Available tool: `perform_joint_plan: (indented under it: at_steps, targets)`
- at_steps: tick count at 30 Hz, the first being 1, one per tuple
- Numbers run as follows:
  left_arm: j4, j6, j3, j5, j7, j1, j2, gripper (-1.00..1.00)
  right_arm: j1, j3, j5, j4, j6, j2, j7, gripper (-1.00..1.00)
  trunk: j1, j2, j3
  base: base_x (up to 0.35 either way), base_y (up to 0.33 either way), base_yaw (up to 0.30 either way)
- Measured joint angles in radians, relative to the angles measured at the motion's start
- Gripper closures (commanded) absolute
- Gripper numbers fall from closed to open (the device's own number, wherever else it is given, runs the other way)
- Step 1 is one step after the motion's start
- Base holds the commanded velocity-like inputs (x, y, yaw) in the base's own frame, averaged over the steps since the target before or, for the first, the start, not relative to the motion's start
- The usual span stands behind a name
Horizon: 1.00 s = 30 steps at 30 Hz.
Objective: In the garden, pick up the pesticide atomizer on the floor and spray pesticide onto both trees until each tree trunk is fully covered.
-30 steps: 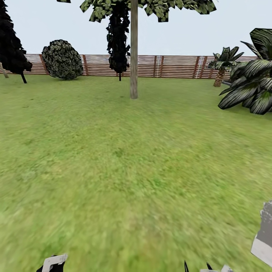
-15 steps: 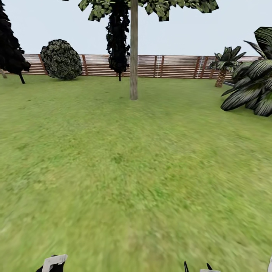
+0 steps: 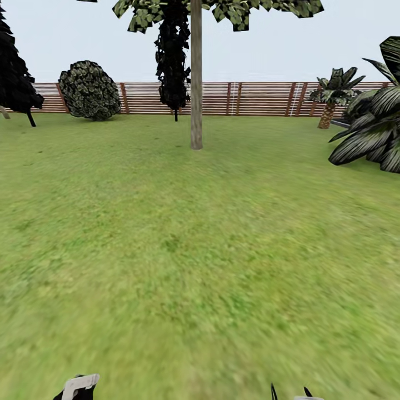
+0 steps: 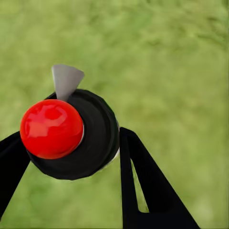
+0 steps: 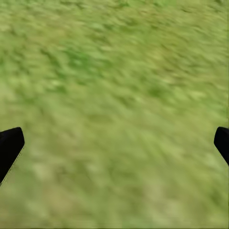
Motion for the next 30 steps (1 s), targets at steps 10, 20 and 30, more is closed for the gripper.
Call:
perform_joint_plan:
  at_steps: [10,20,30]
  targets:
    - [0.0,0.0,0.0,0.0,0.0,0.0,0.0,1.0,0.0,0.0,0.0,0.0,0.0,0.0,0.0,-1.0,0.0,0.0,0.0,0.34,0.0,0.0]
    - [0.0,0.0,0.0,0.0,0.0,0.0,0.0,1.0,0.0,0.0,0.0,0.0,0.0,0.0,0.0,-1.0,0.0,0.0,0.0,0.34,0.0,0.0]
    - [0.0,0.0,0.0,0.0,0.0,0.0,0.0,1.0,0.0,0.0,0.0,0.0,0.0,0.0,0.0,-1.0,0.0,0.0,0.0,0.34,0.0,0.0]
